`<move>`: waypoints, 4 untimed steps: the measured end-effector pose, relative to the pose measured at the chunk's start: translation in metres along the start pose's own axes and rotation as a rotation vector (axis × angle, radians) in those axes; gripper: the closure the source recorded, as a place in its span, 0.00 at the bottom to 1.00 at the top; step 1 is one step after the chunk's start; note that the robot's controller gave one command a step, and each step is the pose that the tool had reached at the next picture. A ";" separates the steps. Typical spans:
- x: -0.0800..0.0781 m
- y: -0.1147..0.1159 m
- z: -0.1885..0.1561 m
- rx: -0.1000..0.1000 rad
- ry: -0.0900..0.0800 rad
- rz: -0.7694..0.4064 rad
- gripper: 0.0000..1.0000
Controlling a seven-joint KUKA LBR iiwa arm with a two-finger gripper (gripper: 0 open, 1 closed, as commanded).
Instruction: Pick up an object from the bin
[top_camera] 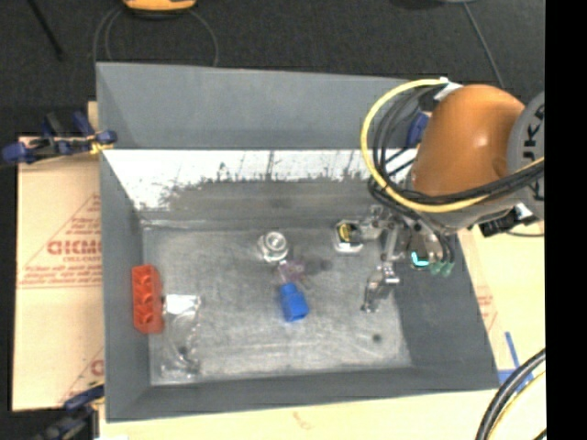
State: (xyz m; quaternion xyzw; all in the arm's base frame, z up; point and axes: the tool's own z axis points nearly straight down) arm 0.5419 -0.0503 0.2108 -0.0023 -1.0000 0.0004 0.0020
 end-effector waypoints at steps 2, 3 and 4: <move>0.011 0.077 0.137 0.002 -0.019 -0.158 0.00; 0.008 0.077 0.135 0.001 -0.025 -0.158 1.00; 0.021 0.095 -0.001 0.001 -0.014 -0.438 1.00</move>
Offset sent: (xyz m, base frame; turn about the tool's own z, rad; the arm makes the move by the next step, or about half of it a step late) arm 0.0070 0.0297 -0.1408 -0.0830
